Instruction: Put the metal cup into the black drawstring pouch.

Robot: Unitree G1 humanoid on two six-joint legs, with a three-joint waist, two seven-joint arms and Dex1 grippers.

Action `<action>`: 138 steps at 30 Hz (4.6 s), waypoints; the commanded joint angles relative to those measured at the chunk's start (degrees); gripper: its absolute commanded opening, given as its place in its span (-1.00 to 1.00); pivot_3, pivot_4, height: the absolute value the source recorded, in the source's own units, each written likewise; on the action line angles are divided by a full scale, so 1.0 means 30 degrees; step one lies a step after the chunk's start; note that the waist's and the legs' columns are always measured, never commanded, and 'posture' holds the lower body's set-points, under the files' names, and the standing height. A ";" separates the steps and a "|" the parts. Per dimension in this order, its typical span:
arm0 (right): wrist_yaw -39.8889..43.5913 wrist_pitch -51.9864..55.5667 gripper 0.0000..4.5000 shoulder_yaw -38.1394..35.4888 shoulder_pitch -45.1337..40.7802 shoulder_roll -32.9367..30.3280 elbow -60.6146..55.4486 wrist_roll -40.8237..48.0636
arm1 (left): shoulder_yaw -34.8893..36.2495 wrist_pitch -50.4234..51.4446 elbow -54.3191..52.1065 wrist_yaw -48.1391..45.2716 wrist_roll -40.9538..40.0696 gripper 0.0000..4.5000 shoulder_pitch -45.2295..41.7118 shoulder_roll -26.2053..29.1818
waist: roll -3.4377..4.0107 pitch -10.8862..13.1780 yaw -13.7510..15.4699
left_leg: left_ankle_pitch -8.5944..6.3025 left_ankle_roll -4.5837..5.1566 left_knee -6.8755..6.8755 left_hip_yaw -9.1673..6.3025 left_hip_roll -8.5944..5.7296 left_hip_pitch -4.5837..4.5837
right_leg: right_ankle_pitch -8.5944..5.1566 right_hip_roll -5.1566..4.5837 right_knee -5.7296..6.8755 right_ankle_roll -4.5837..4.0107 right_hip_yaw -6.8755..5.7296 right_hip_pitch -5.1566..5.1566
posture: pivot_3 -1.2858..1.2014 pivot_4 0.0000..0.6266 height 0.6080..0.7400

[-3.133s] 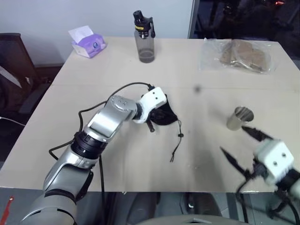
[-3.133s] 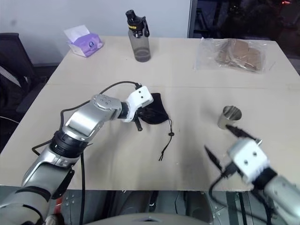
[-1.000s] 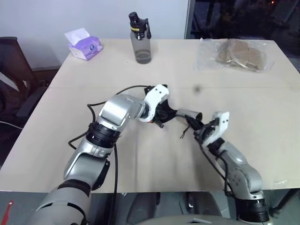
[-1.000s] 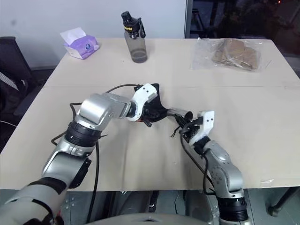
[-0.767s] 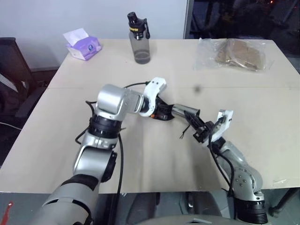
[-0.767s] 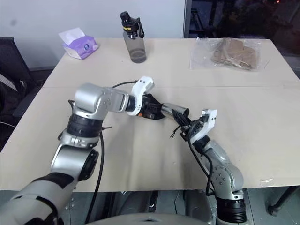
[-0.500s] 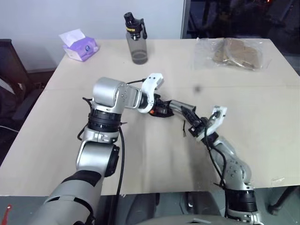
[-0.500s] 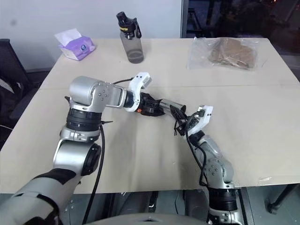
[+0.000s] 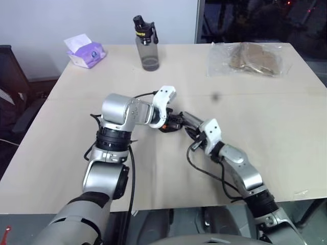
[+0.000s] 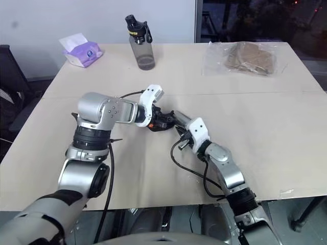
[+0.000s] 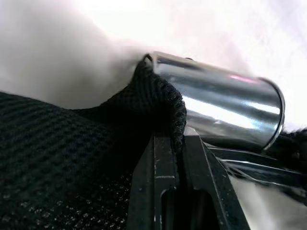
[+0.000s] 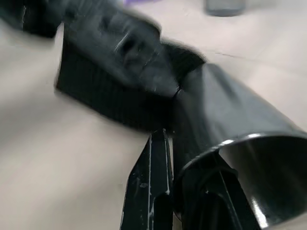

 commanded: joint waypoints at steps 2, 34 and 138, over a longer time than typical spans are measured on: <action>0.1746 -0.0150 -0.91 0.0622 0.0441 -0.0398 -0.0057 0.0132 | -0.1538 -0.2893 -0.0370 -0.0062 0.0896 -1.00 0.0262 0.0806 | 0.0002 -0.0002 0.0023 | 0.0000 0.0000 -0.0002 0.0003 0.0000 0.0000 | 0.0001 -0.0004 0.0001 -0.0003 0.0006 0.0000 | 0.03 -0.52 1.00; 0.4892 0.4120 -0.91 -0.4121 0.0576 0.2517 -0.1991 0.9589 | 0.2791 -0.1598 0.0634 -0.0230 -0.1397 -1.00 0.0481 0.0329 | 0.0001 0.0019 0.0014 | -0.0006 0.0003 -0.0028 -0.0035 0.0009 -0.0063 | -0.0002 0.0006 -0.0026 -0.0005 -0.0036 -0.0034 | 0.03 -0.52 1.00; 0.7032 -0.3286 -0.91 0.0979 -0.4041 0.0001 0.2636 -0.0333 | 1.2464 0.2523 0.5711 1.4502 -1.8146 -1.00 -0.0824 -0.3631 | -0.0080 0.0058 0.0003 | -0.0011 -0.0286 -0.0030 -0.0013 0.0174 -0.0096 | 0.0058 0.0186 -0.0053 -0.0100 0.0023 -0.0110 | 0.03 -0.52 1.00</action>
